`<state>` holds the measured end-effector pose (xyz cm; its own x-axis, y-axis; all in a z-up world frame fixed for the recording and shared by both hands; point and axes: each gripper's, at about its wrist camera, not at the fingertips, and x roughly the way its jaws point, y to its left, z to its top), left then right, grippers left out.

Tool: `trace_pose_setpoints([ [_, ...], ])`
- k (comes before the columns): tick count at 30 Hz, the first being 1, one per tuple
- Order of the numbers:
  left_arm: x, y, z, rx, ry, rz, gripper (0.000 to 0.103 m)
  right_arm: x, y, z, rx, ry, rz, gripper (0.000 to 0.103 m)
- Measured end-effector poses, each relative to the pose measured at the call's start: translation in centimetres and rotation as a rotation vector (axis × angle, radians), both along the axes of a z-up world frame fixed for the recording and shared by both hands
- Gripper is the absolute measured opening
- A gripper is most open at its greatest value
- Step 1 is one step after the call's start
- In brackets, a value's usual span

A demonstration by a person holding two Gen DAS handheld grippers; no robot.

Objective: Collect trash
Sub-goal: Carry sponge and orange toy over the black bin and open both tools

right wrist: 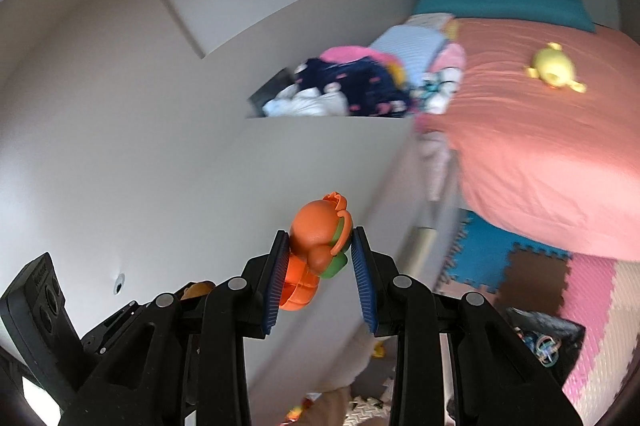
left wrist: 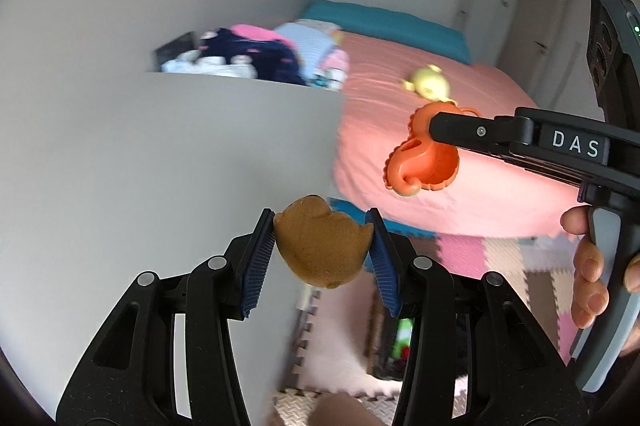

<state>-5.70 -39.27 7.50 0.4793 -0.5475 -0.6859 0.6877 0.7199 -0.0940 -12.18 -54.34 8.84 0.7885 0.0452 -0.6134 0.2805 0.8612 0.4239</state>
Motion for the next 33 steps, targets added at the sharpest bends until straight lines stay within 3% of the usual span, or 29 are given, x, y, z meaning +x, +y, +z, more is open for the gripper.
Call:
trace_pose_setpoints([
  [5, -5.8, -4.3, -1.7, 0.021, 0.021, -0.121, 0.046, -7.2, -4.0, -2.2, 0.001, 0.028, -0.110, 0.034],
  [13, -15.0, -12.3, -7.5, 0.112, 0.105, -0.350, 0.046, -17.7, -10.9, -8.4, 0.015, 0.161, -0.329, 0.034],
  [20, -20.8, -16.9, -11.4, 0.205, 0.144, -0.501, 0.047, -23.0, -14.8, -13.5, 0.030, 0.306, -0.427, 0.034],
  [21, -21.5, -17.4, -12.0, 0.221, 0.153, -0.535, 0.060, -23.3, -15.1, -14.1, 0.034, 0.325, -0.431, 0.035],
  [22, -22.5, -17.5, -12.2, 0.235, 0.151, -0.545, 0.075, -23.6, -15.5, -14.9, 0.043, 0.350, -0.446, 0.050],
  [23, -22.8, -17.7, -12.6, 0.255, 0.132, -0.540, 0.096, -24.1, -15.8, -15.3, 0.045, 0.363, -0.459, 0.091],
  [24, -23.3, -17.5, -12.7, 0.259, 0.112, -0.536, 0.097, -24.4, -16.1, -15.8, 0.037, 0.375, -0.481, 0.100],
  [27, -23.1, -17.6, -13.6, 0.297, 0.103, -0.516, 0.097, -24.9, -16.8, -17.0, -0.020, 0.430, -0.540, 0.100],
  [33, -21.2, -17.0, -14.2, 0.296, 0.143, -0.476, 0.097, -25.7, -17.2, -17.9, -0.006, 0.432, -0.552, 0.100],
])
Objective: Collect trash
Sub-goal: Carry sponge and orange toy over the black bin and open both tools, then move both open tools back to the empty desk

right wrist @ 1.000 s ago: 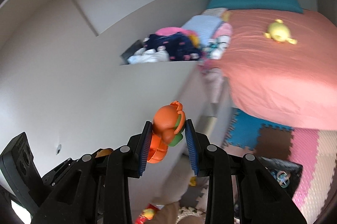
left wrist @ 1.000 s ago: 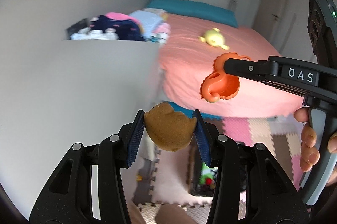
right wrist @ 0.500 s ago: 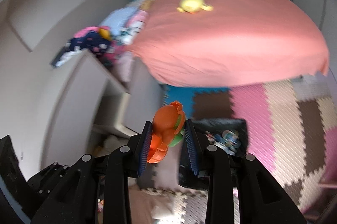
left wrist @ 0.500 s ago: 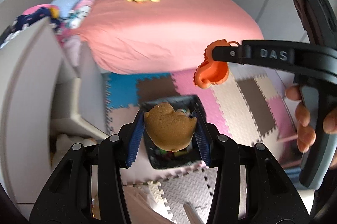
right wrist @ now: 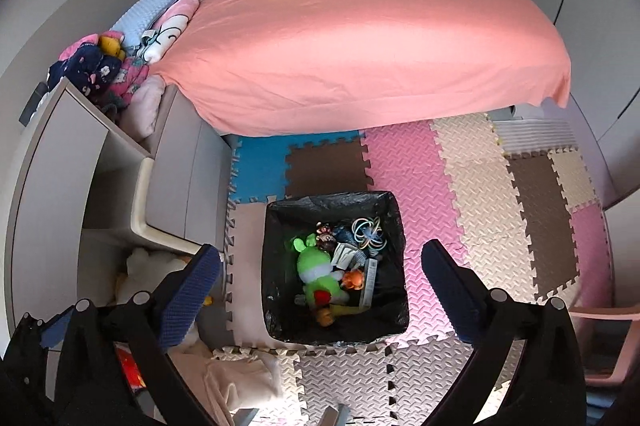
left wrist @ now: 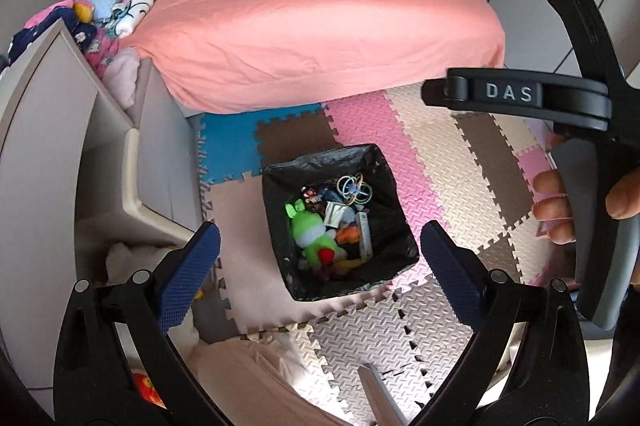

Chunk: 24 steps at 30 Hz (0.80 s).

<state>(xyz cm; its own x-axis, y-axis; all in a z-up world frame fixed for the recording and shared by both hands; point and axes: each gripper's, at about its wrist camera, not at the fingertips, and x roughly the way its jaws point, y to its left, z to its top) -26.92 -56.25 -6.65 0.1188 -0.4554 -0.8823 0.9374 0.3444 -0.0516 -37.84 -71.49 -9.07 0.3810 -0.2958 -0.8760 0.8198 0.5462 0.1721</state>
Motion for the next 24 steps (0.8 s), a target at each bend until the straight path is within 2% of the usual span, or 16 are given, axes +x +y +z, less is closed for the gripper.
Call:
trace_pose_setpoints([
  [6, 1.3, 1.0, 0.3, -0.017, 0.022, 0.040, 0.097, 1.0, 0.7, 0.5, -0.002, -0.001, 0.006, 0.100],
  [14, 4.6, 4.3, 2.7, -0.055, 0.000, 0.113, 0.097, 6.0, 4.5, 4.5, -0.063, -0.044, 0.100, 0.100],
  [19, 8.0, 8.3, 5.6, -0.093, -0.044, 0.200, 0.097, 10.5, 8.0, 7.9, -0.096, -0.094, 0.195, 0.100],
  [24, 11.8, 14.2, 8.1, -0.129, -0.099, 0.322, 0.097, 15.8, 12.8, 11.0, -0.124, -0.143, 0.316, 0.100],
])
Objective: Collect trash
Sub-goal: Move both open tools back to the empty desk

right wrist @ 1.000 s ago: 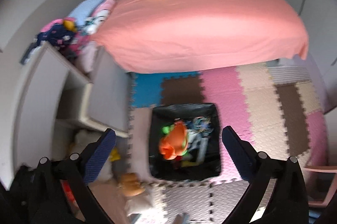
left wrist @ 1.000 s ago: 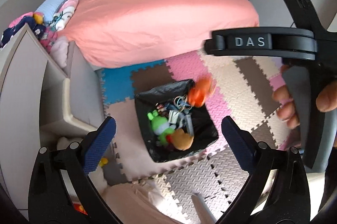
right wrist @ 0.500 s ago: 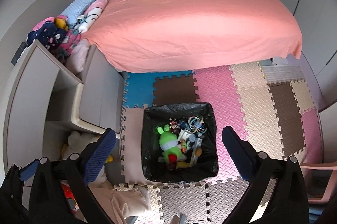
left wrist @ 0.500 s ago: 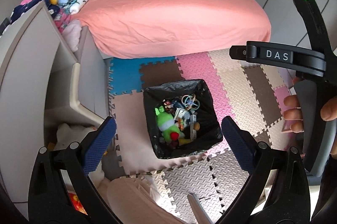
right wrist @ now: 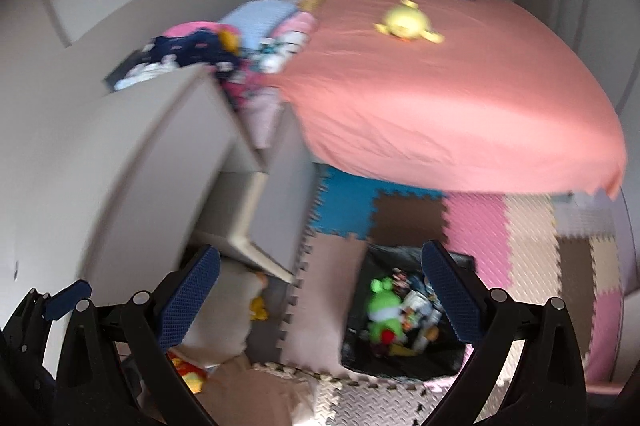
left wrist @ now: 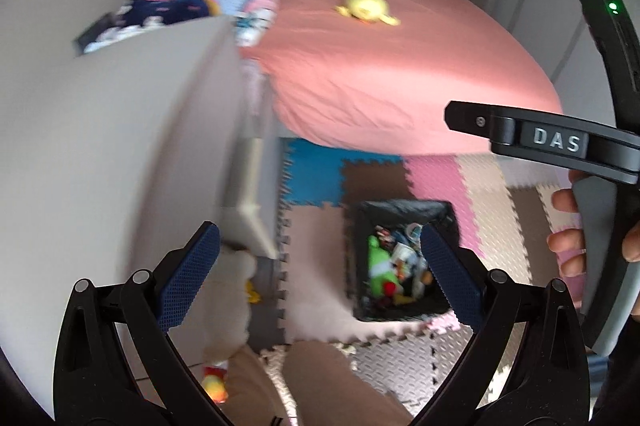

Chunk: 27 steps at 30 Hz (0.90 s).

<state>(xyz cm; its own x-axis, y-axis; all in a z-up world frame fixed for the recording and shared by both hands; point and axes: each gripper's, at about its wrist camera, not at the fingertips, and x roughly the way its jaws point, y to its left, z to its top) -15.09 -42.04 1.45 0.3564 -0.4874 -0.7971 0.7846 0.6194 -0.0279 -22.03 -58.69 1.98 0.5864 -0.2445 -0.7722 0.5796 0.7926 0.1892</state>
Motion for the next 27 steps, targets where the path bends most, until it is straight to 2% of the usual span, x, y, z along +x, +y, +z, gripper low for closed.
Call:
trace_pose_setpoints([
  [5, 3.4, 6.7, 1.7, -0.043, -0.021, 0.144, 0.097, 5.6, 6.2, 2.2, -0.016, -0.036, 0.130, 0.100],
  [13, 7.1, 18.5, 2.5, -0.052, -0.071, 0.362, 0.097, 13.1, 16.7, 3.3, -0.039, -0.045, 0.317, 0.100],
  [21, 8.8, 29.8, 1.3, -0.029, -0.081, 0.584, 0.097, 17.2, 27.3, 2.9, -0.057, -0.037, 0.473, 0.100],
  [27, 9.1, 37.5, -0.4, -0.002, -0.062, 0.729, 0.097, 18.8, 35.2, 1.0, -0.073, 0.009, 0.555, 0.100],
])
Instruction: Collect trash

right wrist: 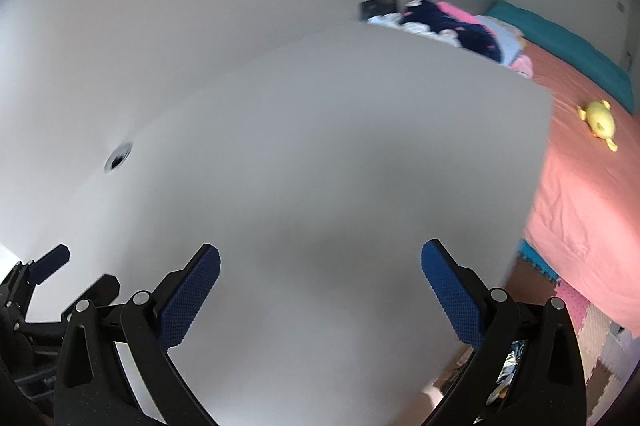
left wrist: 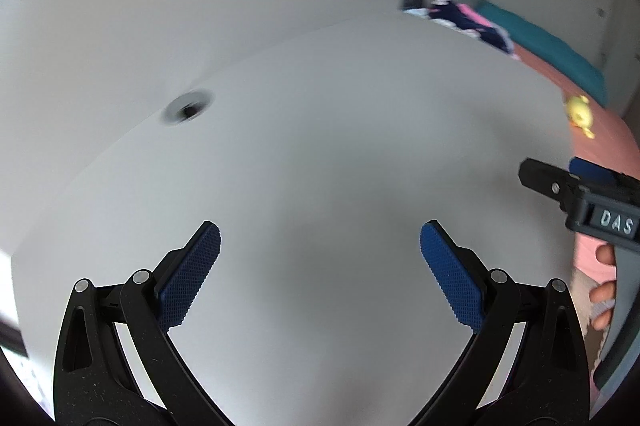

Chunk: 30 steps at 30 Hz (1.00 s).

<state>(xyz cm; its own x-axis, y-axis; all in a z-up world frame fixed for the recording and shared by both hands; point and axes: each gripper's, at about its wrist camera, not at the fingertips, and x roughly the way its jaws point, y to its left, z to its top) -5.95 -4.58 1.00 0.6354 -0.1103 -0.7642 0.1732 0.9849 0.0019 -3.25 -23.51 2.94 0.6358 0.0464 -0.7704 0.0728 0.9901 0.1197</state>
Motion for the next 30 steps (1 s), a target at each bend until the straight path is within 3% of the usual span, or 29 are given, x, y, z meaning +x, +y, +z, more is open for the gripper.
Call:
trace_pose_setpoints([
  [6, -0.4, 6.1, -1.5, -0.017, 0.022, 0.097, 0.097, 0.9, 5.2, -2.9, -0.024, 0.056, 0.045, 0.100],
  [12, 0.2, 9.2, -3.1, -0.045, 0.053, 0.152, 0.097, 1.6, 7.9, -4.3, -0.104, 0.064, 0.056, 0.100],
  [30, 1.2, 9.4, -4.2, 0.005, 0.088, 0.174, 0.097, 2.0, 8.0, -4.4, -0.113, 0.050, 0.045, 0.101],
])
